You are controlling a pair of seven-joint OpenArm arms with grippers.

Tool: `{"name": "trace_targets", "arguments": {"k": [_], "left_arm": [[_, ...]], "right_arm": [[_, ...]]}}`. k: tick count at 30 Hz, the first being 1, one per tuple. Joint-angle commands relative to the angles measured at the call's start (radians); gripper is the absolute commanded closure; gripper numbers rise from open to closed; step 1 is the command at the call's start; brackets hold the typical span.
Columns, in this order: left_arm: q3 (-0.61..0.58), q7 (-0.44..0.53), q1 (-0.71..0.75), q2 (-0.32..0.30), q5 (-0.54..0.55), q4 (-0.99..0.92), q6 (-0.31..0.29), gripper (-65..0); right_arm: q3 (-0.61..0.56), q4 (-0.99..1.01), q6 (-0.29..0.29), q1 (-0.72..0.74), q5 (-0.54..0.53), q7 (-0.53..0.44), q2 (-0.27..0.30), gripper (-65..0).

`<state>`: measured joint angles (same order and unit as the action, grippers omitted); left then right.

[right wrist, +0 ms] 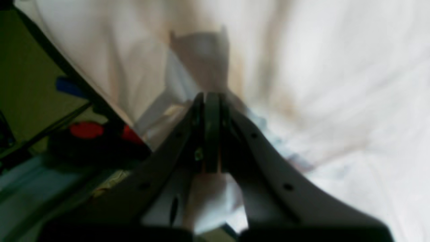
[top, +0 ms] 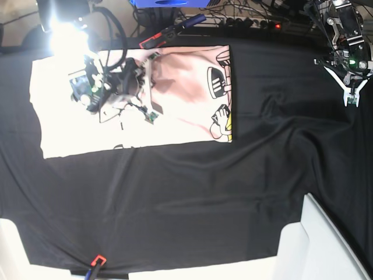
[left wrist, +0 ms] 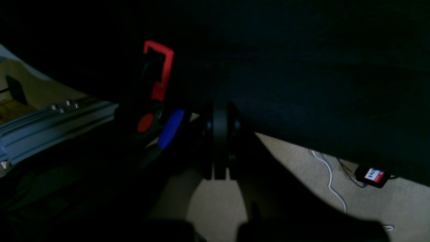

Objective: Fold the T-shirt properly

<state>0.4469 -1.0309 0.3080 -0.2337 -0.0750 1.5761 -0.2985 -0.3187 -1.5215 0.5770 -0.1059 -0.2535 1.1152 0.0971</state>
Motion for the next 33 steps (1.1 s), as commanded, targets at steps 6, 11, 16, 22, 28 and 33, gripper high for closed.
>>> {"name": "trace_targets", "arguments": {"k": [6, 11, 16, 22, 28, 33], "left_arm": [[0.007, 0.004, -0.002, -0.016, -0.009, 0.016, 0.005, 0.0], [0.007, 0.004, -0.002, -0.019, -0.009, 0.016, 0.005, 0.0], [0.005, 0.004, -0.002, -0.028, -0.009, 0.016, 0.005, 0.0], [-0.007, 0.004, -0.002, -0.02, 0.002, 0.025, 0.005, 0.0], [-0.104, 0.004, -0.002, -0.016, -0.009, 0.023, 0.005, 0.0], [-0.098, 0.004, -0.005, -0.016, -0.007, 0.023, 0.005, 0.0]], "right_arm": [[0.003, -0.057, 0.004, -0.024, -0.007, 0.001, 0.029, 0.0], [0.0, -0.093, 0.004, -0.05, -0.005, 0.038, 0.068, 0.0], [0.0, -0.159, 0.004, -0.094, -0.005, 0.065, 0.097, 0.0], [-0.003, -0.184, -0.001, -0.101, -0.004, 0.065, 0.105, 0.0], [-0.006, -0.348, -0.001, -0.087, -0.005, 0.156, 0.069, 0.0], [-0.006, -0.304, -0.001, -0.087, -0.005, 0.131, 0.019, 0.0]]}}
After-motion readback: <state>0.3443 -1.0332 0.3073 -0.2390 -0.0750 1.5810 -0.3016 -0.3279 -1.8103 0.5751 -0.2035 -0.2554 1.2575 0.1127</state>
